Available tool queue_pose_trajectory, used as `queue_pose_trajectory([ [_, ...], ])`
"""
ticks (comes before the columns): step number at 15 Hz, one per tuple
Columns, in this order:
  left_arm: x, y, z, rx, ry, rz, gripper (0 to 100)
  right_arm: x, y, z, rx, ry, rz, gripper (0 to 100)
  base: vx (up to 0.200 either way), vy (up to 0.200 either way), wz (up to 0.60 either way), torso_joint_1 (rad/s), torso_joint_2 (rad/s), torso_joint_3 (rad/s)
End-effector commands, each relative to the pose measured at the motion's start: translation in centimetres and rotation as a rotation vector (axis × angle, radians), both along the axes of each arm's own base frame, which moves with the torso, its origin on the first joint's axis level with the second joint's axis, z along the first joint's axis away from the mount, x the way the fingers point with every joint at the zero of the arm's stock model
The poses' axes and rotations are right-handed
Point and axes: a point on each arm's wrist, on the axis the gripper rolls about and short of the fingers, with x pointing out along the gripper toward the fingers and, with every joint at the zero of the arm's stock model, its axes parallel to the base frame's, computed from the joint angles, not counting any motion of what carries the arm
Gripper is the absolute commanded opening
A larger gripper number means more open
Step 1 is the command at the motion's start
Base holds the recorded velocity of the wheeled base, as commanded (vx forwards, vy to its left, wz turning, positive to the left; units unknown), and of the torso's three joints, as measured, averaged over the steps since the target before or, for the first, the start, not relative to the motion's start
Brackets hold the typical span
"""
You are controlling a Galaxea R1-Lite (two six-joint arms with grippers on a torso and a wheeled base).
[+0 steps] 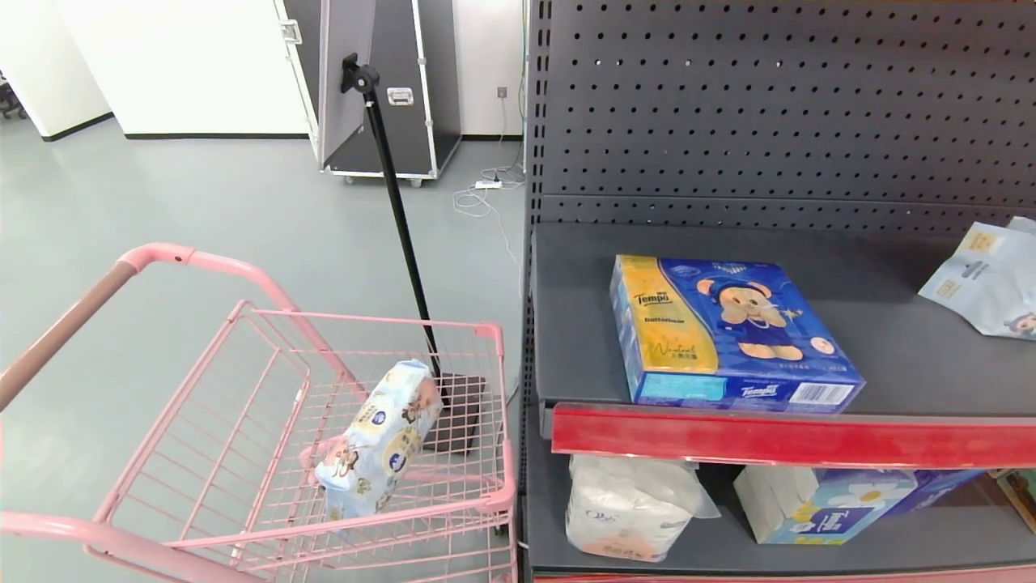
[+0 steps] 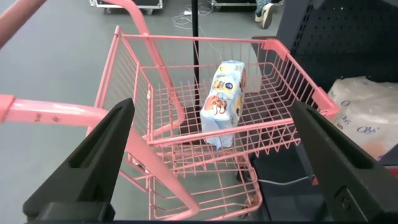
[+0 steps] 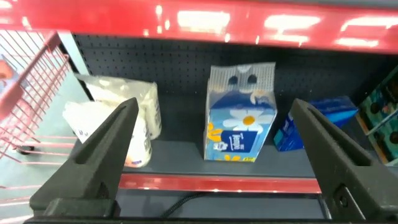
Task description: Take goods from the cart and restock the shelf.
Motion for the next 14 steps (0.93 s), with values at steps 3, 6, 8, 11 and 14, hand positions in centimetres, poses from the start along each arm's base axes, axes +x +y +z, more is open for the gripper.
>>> queue_pose_trajectory([
  [3, 0.01, 0.0, 0.0, 0.0, 0.001, -0.001, 100, 0.01, 0.0, 0.0, -0.001, 0.002, -0.001, 100, 0.0, 0.0, 0.0, -0.177, 0.54, 0.355],
  [6, 0.01, 0.0, 0.0, 0.0, 0.001, 0.001, 100, 0.01, 0.0, 0.0, -0.001, 0.002, -0.001, 100, 0.0, 0.0, 0.0, -0.159, 0.54, 0.369],
  [8, 0.01, 0.0, 0.0, 0.0, 0.001, -0.001, 100, 0.01, 0.0, 0.0, -0.001, 0.002, -0.001, 100, 0.0, 0.0, 0.0, -0.115, 0.44, 0.32],
  [11, 0.01, 0.0, 0.0, 0.0, 0.001, 0.001, 100, 0.01, 0.0, 0.0, -0.001, 0.002, -0.001, 100, 0.0, 0.0, 0.0, -0.03, 0.13, 0.095],
  [14, 0.01, 0.0, 0.0, 0.0, 0.001, 0.001, 100, 0.01, 0.0, 0.0, -0.001, 0.002, -0.001, 100, -0.067, 0.067, 0.0, 0.001, 0.01, 0.004],
])
